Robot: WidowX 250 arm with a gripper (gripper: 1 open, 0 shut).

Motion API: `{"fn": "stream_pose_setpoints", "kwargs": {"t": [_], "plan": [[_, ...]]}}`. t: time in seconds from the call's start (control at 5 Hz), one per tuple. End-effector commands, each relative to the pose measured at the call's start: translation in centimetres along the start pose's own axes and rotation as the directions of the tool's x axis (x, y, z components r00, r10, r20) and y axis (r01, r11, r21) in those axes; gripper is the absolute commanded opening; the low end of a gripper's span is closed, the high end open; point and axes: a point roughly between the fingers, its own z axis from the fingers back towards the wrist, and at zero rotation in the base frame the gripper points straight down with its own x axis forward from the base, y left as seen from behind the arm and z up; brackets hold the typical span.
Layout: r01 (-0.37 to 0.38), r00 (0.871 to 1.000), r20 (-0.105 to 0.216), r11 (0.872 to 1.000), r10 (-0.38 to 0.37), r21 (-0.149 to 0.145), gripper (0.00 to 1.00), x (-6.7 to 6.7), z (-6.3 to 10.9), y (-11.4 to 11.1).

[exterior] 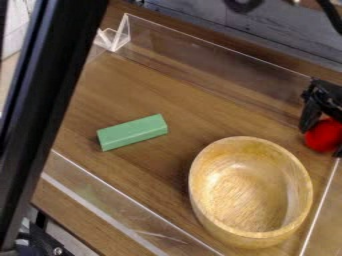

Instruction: Move the red object to the left side of the table

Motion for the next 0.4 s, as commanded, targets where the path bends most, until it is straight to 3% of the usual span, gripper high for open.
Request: {"fn": "stream_pose_setpoints", "kwargs": {"t": [0.0,0.2], "plan": [[0.017,0.997,0.07,1.0,-0.019,0.016,1.0,1.01,2.2,-0.03],[0.031,0.997,0.075,0.999,-0.034,0.038,1.0,1.23,2.06,0.09]]}}
